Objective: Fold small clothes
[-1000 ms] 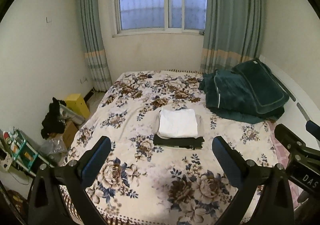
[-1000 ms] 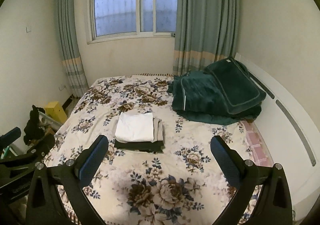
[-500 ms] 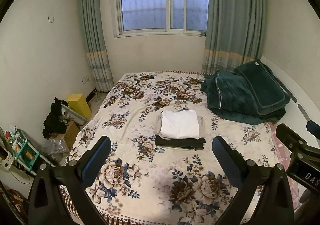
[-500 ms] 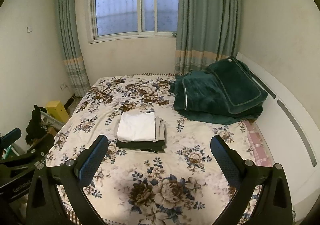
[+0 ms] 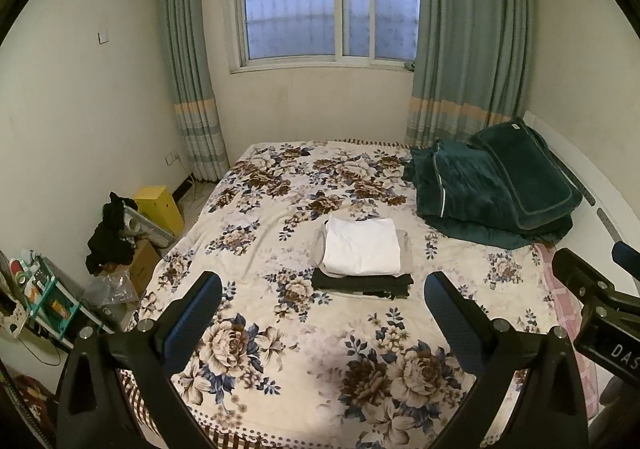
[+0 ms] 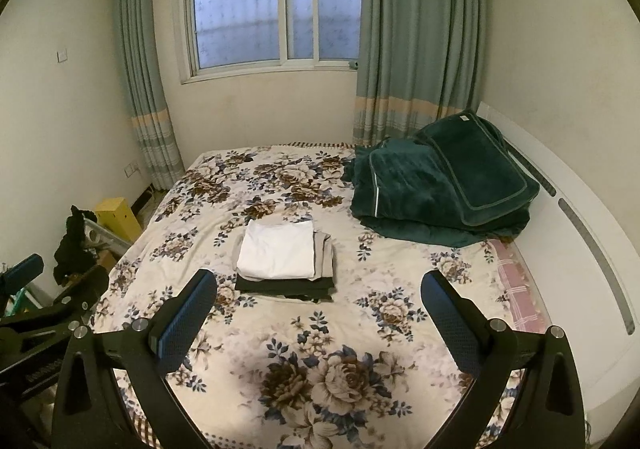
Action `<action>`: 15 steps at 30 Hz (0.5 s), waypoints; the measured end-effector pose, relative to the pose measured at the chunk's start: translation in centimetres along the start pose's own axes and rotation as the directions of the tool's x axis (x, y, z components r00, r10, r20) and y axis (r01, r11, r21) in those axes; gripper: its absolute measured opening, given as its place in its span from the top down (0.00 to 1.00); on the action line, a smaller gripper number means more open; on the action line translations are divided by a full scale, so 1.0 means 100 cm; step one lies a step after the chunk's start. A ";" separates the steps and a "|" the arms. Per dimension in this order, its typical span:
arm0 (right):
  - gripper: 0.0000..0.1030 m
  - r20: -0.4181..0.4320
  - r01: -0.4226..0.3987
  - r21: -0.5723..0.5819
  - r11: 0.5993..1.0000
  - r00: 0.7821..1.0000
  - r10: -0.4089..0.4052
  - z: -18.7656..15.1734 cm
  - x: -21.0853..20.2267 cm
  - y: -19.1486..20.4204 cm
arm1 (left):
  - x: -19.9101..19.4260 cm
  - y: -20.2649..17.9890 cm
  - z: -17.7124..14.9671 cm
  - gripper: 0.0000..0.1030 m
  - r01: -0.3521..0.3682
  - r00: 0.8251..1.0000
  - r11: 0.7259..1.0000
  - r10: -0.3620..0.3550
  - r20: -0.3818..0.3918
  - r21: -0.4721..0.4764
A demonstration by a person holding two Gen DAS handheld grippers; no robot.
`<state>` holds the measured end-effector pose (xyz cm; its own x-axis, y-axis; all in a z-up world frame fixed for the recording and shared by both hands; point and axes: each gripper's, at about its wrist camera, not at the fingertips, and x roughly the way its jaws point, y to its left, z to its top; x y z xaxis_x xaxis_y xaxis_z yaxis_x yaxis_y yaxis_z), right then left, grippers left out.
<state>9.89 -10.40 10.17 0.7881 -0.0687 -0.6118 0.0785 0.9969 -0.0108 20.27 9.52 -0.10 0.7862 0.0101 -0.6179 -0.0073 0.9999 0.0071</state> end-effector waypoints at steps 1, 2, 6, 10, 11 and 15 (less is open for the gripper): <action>0.00 -0.001 0.000 -0.001 1.000 1.000 0.000 0.000 0.000 0.000 | -0.001 0.000 0.000 0.00 -0.003 1.000 1.000 0.003 0.003 0.000; 0.00 0.000 0.001 -0.001 1.000 1.000 -0.001 0.000 0.000 0.000 | -0.002 0.001 0.000 0.00 -0.004 1.000 1.000 0.004 0.004 0.000; 0.00 -0.001 0.000 -0.001 1.000 1.000 0.000 0.000 -0.001 0.000 | -0.001 0.002 0.002 0.00 -0.002 1.000 1.000 0.002 0.005 0.002; 0.00 0.001 -0.003 -0.007 1.000 1.000 0.003 0.001 -0.001 0.003 | -0.001 0.002 0.002 0.00 -0.002 1.000 1.000 0.002 0.006 0.003; 0.00 0.000 -0.006 -0.006 1.000 1.000 0.006 0.001 0.000 0.003 | -0.001 0.002 0.002 0.00 -0.001 1.000 1.000 0.001 0.007 0.003; 0.00 0.004 -0.006 -0.011 1.000 1.000 0.006 0.004 0.002 0.003 | -0.004 0.002 0.007 0.00 0.001 1.000 1.000 -0.001 0.014 0.002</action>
<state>10.31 -10.11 10.39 0.7911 -0.0629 -0.6084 0.0673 0.9976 -0.0156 20.40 9.70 0.71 0.7946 0.0094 -0.6071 -0.0056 1.0000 0.0081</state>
